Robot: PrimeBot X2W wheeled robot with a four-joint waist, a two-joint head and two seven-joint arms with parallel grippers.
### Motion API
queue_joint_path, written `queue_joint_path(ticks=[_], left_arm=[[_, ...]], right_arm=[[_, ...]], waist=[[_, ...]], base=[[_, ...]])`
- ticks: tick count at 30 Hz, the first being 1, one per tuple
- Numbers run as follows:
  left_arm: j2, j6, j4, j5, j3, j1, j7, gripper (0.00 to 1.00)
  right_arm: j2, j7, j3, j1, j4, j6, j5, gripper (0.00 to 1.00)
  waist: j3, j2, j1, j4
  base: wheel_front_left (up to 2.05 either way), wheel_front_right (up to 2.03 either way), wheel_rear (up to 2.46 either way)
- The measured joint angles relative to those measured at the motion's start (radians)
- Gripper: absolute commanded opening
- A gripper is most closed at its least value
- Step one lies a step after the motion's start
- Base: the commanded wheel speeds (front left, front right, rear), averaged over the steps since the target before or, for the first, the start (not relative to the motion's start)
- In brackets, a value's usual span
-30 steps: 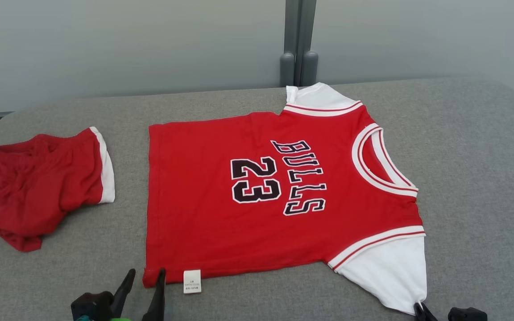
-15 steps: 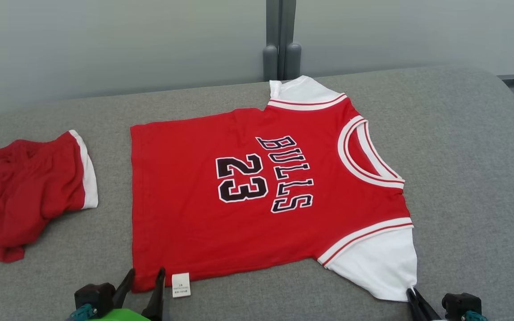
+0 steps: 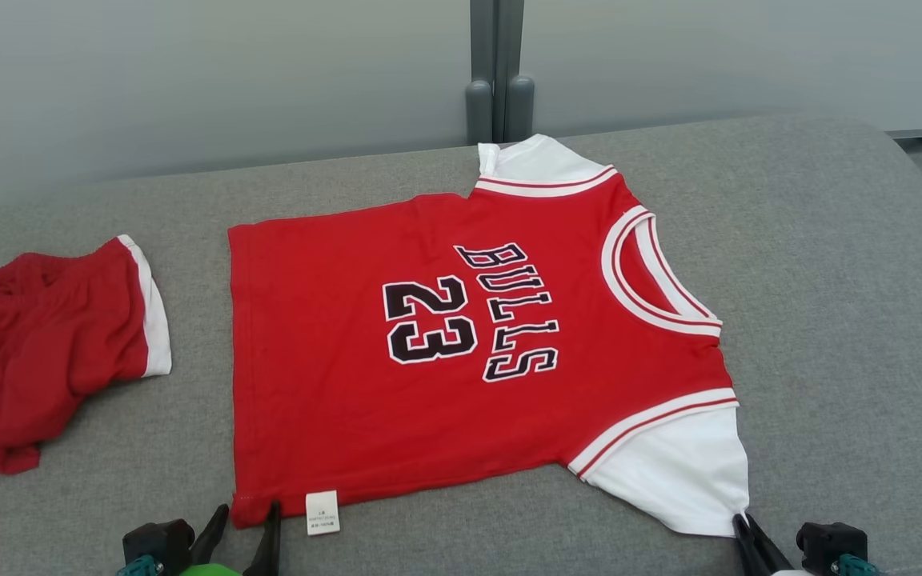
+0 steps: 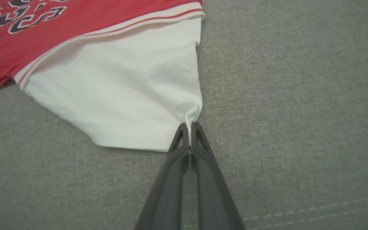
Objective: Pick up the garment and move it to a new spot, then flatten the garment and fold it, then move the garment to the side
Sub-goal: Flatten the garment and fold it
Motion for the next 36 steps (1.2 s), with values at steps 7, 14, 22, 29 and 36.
queue_joint_path(ticks=[7,14,22,29,36], left_arm=[[-0.002,0.000,0.021,0.000,-0.021,-0.016,-0.001,0.49],[-0.002,0.000,0.038,0.000,-0.026,-0.036,-0.010,0.14],[-0.004,-0.001,0.043,-0.012,-0.026,-0.036,-0.018,0.00],[0.019,-0.002,-0.045,-0.027,-0.019,-0.073,-0.028,0.00],[0.024,-0.006,-0.132,-0.018,-0.024,-0.133,-0.029,0.00]], right_arm=[[0.001,0.000,-0.006,0.000,0.006,0.005,0.000,0.00],[0.001,0.000,-0.008,0.000,0.008,0.009,-0.005,0.00],[0.003,0.000,-0.018,-0.003,-0.021,0.022,-0.005,0.00],[0.013,0.000,-0.089,-0.111,-0.206,0.036,0.049,0.00],[0.013,0.000,-0.123,-0.139,-0.262,0.053,0.086,0.00]], waist=[[-0.003,0.0000,0.0000,0.006],[-0.005,0.0000,0.0000,0.009],[-0.006,0.0000,0.0000,0.007],[0.021,0.0000,0.0000,0.002],[0.054,0.0000,0.0000,0.016]], base=[[0.00,0.00,0.00],[0.00,0.00,0.00],[0.00,0.00,0.00],[0.00,0.00,0.00],[0.00,0.00,0.00]])
